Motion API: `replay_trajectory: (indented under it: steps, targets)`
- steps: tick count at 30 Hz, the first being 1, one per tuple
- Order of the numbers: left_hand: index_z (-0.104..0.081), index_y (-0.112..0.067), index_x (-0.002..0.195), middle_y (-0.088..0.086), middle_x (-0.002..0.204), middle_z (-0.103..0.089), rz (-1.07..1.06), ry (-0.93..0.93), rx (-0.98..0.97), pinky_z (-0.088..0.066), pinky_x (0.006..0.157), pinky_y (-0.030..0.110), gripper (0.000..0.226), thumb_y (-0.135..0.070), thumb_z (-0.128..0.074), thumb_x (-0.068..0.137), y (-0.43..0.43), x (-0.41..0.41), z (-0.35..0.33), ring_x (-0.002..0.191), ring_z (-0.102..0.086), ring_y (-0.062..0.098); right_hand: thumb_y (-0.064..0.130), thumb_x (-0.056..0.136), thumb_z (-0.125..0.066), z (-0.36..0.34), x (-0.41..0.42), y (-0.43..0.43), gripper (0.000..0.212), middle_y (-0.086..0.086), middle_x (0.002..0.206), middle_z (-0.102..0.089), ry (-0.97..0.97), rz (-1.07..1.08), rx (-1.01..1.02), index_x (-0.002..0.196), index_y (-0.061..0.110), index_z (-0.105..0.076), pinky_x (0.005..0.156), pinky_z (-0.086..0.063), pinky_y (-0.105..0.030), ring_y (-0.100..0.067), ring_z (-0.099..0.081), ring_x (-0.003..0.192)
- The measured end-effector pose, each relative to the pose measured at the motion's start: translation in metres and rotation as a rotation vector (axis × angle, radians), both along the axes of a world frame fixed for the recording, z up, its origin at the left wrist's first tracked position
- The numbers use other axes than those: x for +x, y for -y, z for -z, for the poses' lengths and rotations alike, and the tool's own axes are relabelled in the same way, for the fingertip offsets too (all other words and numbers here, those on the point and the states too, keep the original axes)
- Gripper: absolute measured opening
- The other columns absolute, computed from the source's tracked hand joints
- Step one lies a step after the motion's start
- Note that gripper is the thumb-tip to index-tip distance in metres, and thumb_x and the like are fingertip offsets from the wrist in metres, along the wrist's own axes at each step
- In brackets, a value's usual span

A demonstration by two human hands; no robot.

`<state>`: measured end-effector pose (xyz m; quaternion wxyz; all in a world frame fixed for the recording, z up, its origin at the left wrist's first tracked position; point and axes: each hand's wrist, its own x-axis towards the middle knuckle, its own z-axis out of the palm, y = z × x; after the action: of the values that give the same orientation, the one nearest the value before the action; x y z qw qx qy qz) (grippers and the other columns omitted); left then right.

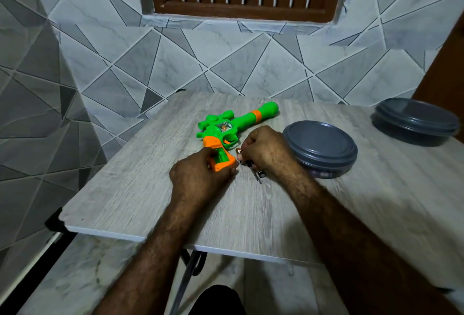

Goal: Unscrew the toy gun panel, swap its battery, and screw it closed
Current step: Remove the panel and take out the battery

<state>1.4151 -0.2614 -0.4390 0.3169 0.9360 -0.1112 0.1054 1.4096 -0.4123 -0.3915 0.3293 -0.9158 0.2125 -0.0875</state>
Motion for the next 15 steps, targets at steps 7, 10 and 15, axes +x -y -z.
replay_trajectory:
  steps: [7,10,15]
  targets:
    - [-0.056,-0.035,0.130,-0.004,0.119,-0.068,0.017,-0.012,0.020,-0.043,0.093,0.034,0.068,-0.070,-0.065,0.073,-0.002,-0.002,-0.004,0.112,-0.060,0.020,0.030,0.069,-0.081,0.011,-0.002,0.001,0.025,-0.009,0.092,-0.073,-0.026,-0.009,-0.094,0.086,0.017,-0.068,0.076,-0.060,-0.043,-0.028,-0.070,0.086]
    - [-0.056,-0.033,0.130,-0.003,0.120,-0.067,0.019,-0.020,0.020,-0.043,0.094,0.035,0.069,-0.071,-0.065,0.073,-0.002,-0.003,-0.005,0.112,-0.060,0.021,0.029,0.073,-0.078,0.010,-0.008,0.001,0.022,-0.009,0.091,-0.073,-0.011,-0.016,-0.106,0.087,0.015,-0.069,0.076,-0.060,-0.043,-0.027,-0.070,0.086]
    - [-0.056,-0.033,0.130,-0.004,0.125,-0.064,0.030,0.000,0.014,-0.044,0.096,0.037,0.068,-0.068,-0.067,0.072,-0.005,-0.005,-0.008,0.116,-0.058,0.021,0.021,0.071,-0.079,-0.015,-0.042,0.020,0.008,-0.001,0.073,-0.073,0.139,0.053,-0.040,0.075,0.020,-0.071,0.078,-0.059,-0.038,-0.021,-0.071,0.076]
